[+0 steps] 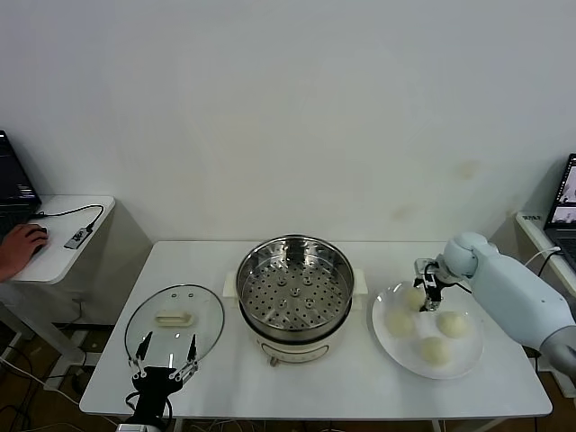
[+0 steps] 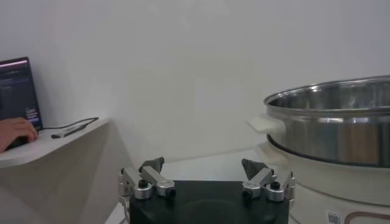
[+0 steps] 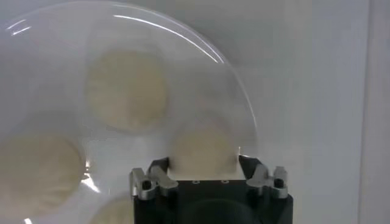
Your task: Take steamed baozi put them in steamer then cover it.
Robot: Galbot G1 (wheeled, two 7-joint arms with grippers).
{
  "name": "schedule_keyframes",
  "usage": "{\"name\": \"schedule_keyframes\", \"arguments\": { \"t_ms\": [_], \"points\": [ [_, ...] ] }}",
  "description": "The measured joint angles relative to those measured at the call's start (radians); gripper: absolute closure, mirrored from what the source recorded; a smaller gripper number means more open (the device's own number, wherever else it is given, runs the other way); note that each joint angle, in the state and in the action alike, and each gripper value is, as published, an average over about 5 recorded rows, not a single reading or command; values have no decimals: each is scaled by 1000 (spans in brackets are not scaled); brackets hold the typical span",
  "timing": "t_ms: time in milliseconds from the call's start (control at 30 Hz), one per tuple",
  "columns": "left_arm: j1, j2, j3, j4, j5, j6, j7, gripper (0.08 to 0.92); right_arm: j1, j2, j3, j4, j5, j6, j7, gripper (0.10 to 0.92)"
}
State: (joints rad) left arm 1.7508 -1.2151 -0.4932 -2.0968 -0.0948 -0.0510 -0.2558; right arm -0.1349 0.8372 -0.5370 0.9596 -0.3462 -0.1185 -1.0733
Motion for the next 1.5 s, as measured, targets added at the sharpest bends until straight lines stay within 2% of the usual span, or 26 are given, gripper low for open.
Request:
{"name": "schedule_keyframes", "arguments": {
  "t_ms": [300,700,1133,1500],
  "points": [
    [1,6,-1,-4,-1,0,0,177,59,-58,-57,80,73,-20,-13,405],
    [1,15,2,-11,-21,-5,1,177,378,-106,-300,226,332,-32,-11,397],
    [-11,30,-1,-11,-22,-16,-1,177,652,69,-568,267,542,54,65,397],
    [-21,33,-4,-11,-22,-15,0,177,688,253,-703,267,507,189,130,393]
  ]
}}
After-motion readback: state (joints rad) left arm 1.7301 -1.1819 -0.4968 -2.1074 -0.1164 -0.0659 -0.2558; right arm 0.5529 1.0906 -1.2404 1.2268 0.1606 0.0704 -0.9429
